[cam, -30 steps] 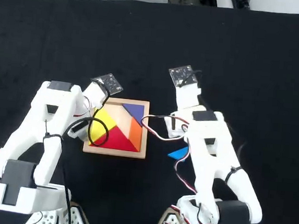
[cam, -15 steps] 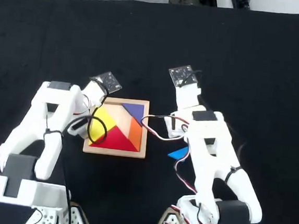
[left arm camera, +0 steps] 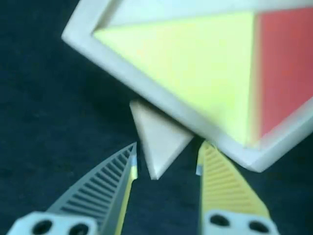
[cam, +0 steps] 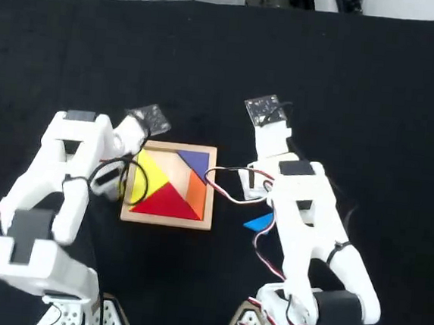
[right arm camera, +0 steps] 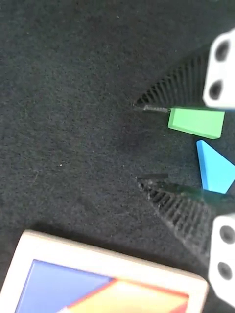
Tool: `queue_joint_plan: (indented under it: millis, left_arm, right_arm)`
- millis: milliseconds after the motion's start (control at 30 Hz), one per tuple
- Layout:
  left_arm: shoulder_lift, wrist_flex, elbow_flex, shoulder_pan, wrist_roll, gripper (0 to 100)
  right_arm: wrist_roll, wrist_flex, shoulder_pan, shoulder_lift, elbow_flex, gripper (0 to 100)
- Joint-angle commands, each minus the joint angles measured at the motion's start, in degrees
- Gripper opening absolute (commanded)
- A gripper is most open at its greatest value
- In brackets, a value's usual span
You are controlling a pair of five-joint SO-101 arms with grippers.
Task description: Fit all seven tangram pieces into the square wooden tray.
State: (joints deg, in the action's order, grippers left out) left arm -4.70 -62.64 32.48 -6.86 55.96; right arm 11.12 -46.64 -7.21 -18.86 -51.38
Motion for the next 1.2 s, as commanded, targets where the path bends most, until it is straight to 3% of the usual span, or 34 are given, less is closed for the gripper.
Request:
queue_joint_plan:
  millis: [0,267,400,633,767,1167]
  left_arm:
    - [0.62,-0.35,-3.12,-1.98,0.88,20]
    - [0.53,-0.09,-4.53,-2.07,0.53,20]
    - [0.53,1.49,-4.79,-1.89,-4.22,20]
    - [1.14,2.37,-0.84,2.42,-5.01,20]
    - [0.62,5.45,-3.82,-1.19,-7.03,20]
    - [1.14,5.8,-5.67,-12.62,7.82,20]
  right_arm:
    - [0.53,0.79,-0.79,0.13,0.57,20.4]
    - [0.53,0.79,-0.79,0.22,0.57,20.4]
    - [0.53,0.79,-0.79,0.22,0.57,20.4]
    - [2.73,0.7,-0.88,0.22,0.48,20.4]
    - [2.81,0.53,-0.79,0.13,0.4,20.4]
    - [2.81,0.62,-0.79,0.13,0.4,20.4]
